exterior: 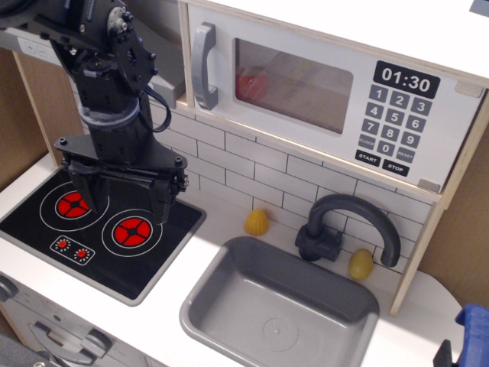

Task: Open microwave

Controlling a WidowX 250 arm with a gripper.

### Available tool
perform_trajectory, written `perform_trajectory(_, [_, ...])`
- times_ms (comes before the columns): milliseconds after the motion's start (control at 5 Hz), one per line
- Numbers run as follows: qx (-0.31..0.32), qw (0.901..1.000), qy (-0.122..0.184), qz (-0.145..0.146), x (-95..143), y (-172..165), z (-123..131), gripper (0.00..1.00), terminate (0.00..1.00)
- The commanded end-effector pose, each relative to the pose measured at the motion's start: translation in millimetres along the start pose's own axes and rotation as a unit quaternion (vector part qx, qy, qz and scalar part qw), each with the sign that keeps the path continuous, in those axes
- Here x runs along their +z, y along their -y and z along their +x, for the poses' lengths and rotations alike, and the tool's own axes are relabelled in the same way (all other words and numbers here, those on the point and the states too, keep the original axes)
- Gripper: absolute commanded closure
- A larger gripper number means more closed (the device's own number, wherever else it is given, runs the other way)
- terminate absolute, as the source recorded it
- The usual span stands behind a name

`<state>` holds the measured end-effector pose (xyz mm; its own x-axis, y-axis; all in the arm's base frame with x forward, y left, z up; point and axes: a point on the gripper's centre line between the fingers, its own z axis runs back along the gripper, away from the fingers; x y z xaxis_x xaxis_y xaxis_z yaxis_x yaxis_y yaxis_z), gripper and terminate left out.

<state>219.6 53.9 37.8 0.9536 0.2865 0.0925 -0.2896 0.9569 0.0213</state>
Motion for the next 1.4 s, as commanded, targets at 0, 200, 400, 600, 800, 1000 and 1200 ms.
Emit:
perform_trajectory(0, [0.0,1.0,0.0,0.0,0,0,0,0.0,0.0])
perform_trajectory(200, [-0.019,0.9991,-0.001,-0.038,23,-1,32,0.0,0.0])
perform_trajectory(400, [-0.075,0.9957,0.028,-0.047,40,4,55,0.0,0.0])
perform_trajectory(600, [-0.094,0.9929,0.068,-0.025,51,12,76,0.0,0.0])
perform_trajectory(800, [-0.091,0.9921,0.083,-0.026,58,13,103,0.0,0.0])
perform_trajectory(1000, [-0.091,0.9911,0.09,-0.036,58,20,121,0.0,0.0])
perform_trajectory(1200, [-0.074,0.991,0.11,-0.019,58,22,133,0.0,0.0])
